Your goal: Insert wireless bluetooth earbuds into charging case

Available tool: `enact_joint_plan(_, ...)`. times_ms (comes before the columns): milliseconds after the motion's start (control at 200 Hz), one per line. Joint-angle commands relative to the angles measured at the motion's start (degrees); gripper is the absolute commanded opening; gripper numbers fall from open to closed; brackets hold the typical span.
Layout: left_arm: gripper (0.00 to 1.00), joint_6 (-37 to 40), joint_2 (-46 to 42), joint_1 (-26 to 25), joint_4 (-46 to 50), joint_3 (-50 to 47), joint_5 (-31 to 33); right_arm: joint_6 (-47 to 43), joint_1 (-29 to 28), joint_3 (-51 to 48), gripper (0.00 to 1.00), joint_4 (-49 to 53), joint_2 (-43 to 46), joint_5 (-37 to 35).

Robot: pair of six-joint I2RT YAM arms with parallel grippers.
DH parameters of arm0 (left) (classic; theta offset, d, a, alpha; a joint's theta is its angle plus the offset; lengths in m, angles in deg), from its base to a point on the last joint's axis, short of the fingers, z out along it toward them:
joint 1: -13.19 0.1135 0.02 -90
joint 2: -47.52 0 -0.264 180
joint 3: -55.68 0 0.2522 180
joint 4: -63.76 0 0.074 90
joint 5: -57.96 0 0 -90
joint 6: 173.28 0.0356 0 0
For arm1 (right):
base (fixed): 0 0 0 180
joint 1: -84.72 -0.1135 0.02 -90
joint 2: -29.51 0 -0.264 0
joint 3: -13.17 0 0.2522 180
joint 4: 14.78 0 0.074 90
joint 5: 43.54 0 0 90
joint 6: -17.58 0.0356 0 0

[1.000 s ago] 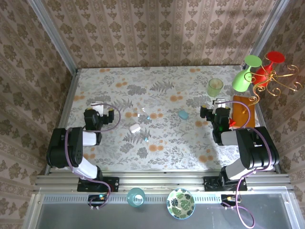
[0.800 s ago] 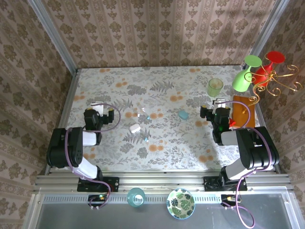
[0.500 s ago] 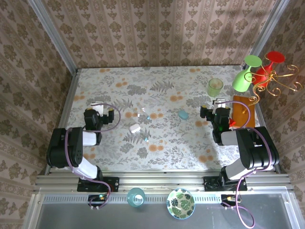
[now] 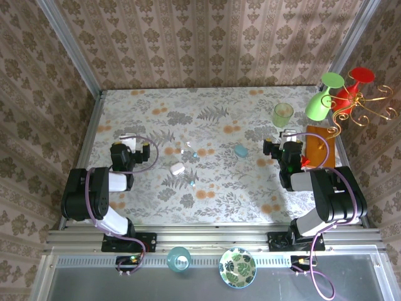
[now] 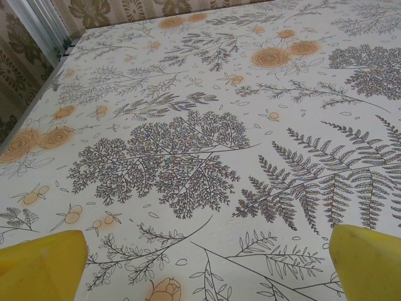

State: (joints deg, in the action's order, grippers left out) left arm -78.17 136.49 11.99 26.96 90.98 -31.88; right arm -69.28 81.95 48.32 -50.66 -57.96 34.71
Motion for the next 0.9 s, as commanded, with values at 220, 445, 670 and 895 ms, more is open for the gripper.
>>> enact_joint_plan(220,1.0,4.4,-16.0,-5.8,13.8,2.2,0.6,-3.0,0.1,4.7,1.0,19.3,15.2,7.9)
enact_joint_plan(445,1.0,6.3,-26.7,-12.4,28.9,6.9,-2.0,-5.6,-3.4,10.8,1.0,38.2,21.5,13.1)
enact_joint_plan(670,1.0,5.9,-29.1,-21.2,35.7,10.4,-6.6,-6.2,-8.7,20.0,1.0,49.3,14.9,16.0)
enact_joint_plan(895,1.0,4.4,-27.8,-26.6,35.4,10.7,-7.1,-3.8,-14.1,32.5,1.0,63.6,1.1,13.7)
